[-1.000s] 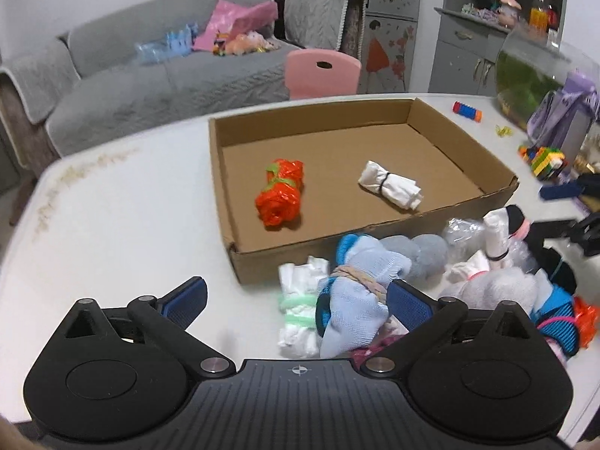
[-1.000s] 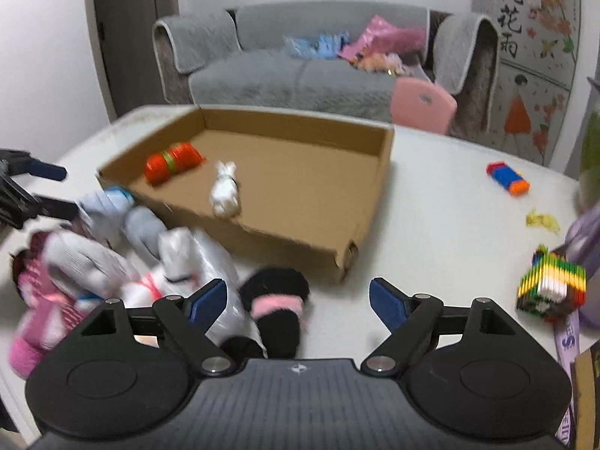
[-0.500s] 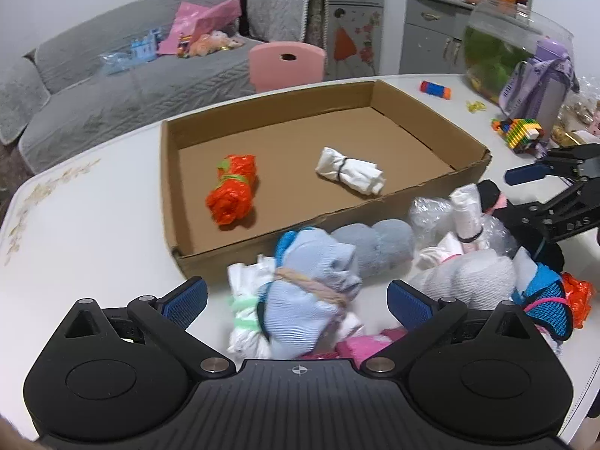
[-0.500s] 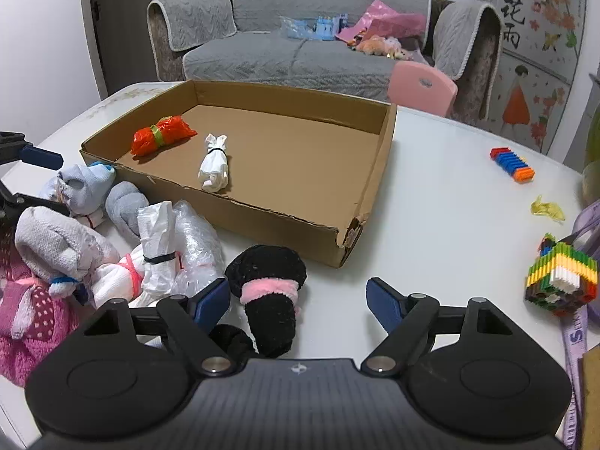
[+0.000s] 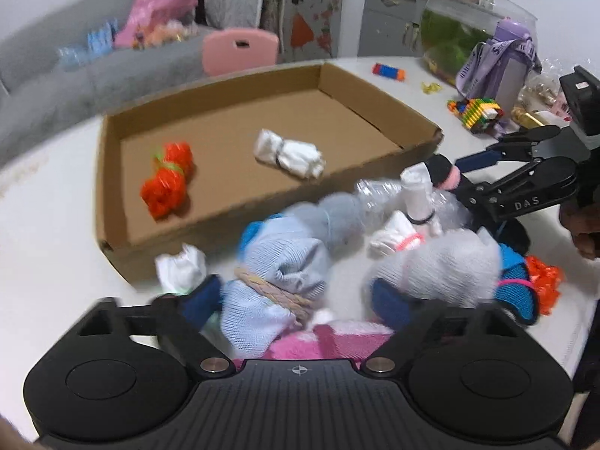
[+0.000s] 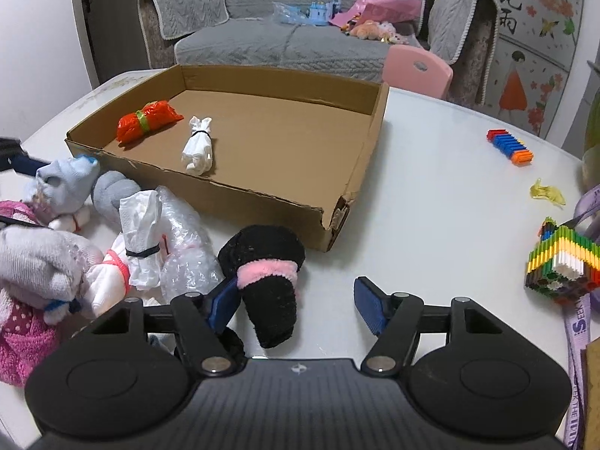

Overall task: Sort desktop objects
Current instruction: 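Grasp light blue roped sock with left tool while right tool grasps black pink-banded sock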

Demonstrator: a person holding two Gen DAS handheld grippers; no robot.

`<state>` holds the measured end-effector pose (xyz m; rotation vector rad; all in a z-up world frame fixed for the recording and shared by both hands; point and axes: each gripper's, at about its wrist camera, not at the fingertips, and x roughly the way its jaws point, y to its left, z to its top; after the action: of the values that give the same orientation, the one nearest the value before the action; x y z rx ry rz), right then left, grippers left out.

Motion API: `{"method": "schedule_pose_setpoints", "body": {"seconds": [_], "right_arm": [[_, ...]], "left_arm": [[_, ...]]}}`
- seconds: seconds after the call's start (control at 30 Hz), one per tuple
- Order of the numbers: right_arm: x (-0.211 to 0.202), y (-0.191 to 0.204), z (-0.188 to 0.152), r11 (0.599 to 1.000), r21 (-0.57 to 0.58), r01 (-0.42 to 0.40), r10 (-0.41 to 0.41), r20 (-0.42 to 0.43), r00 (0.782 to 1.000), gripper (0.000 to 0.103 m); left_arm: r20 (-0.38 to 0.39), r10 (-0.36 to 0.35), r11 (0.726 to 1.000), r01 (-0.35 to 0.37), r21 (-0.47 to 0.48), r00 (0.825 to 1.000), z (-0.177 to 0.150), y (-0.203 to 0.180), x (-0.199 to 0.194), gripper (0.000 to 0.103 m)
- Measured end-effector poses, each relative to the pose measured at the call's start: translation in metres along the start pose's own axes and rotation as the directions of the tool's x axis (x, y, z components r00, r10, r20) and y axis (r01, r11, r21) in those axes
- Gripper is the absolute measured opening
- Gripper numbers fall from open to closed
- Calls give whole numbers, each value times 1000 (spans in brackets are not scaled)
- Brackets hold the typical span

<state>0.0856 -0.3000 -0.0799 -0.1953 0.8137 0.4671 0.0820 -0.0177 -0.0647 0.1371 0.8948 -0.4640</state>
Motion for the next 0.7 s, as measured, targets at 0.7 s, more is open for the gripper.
{"method": "schedule_pose_setpoints", "body": {"seconds": [0.7], "right_arm": [[2,3,2,1000,6,-19,19,-15,1000,34]], "left_arm": [[-4,34,995,-35,-96,999,2,18,4,59]]}}
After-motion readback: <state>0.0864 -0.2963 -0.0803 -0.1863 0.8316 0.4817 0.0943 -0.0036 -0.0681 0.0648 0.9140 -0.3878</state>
